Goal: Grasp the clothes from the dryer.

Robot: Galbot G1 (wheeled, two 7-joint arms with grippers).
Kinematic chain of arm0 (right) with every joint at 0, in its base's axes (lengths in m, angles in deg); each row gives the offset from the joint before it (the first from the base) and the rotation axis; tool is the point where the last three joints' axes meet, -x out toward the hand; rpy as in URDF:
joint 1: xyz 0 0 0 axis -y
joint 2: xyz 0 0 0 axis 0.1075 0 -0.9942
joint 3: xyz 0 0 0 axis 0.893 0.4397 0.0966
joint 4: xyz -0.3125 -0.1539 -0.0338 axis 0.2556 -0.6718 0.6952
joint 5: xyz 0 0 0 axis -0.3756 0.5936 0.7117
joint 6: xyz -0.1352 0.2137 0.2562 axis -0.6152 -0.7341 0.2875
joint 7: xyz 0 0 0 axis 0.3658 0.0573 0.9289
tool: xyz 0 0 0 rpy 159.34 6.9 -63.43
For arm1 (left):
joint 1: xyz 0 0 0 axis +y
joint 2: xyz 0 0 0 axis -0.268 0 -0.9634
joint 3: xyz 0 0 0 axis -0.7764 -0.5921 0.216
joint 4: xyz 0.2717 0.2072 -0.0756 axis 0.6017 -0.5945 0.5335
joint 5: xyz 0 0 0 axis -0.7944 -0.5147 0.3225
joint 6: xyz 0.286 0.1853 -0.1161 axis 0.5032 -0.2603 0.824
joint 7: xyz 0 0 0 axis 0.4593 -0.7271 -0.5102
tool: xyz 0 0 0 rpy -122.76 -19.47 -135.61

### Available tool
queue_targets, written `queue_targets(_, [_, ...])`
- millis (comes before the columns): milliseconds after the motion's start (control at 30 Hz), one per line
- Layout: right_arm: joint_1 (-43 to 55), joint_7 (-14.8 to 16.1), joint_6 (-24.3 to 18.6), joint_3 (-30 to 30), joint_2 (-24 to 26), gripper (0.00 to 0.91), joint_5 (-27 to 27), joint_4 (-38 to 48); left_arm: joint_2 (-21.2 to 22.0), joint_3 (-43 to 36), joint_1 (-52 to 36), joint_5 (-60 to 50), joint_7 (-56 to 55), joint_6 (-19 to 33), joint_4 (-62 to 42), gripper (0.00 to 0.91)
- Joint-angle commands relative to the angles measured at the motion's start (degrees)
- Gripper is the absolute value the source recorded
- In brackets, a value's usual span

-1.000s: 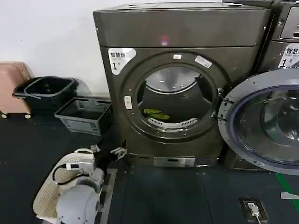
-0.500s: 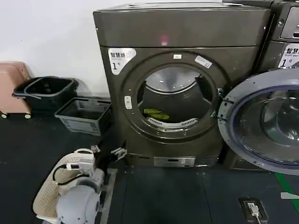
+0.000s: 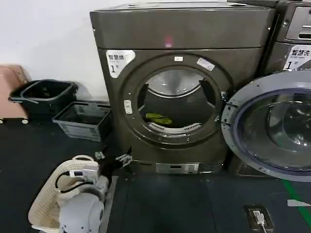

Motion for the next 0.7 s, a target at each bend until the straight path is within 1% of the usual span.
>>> queue_targets(33, [0.0,-0.1,0.0,-0.1,0.0,0.907,0.2,0.2,0.0,-0.1,0.0,-0.1,0.0,-2.8,0.0,0.907])
queue_targets(367, [-0.6,0.0,0.1,-1.0,-0.1,0.907,0.9,0.3,0.0,-0.2,0.2,-0.5,0.0,-2.8,0.0,0.907])
queue_targets(700, [-0.4,0.0,0.3,-0.6,-0.1,0.907,1.0,0.2,0.0,0.0,0.5,-0.1,0.0,-2.8,0.2,0.907])
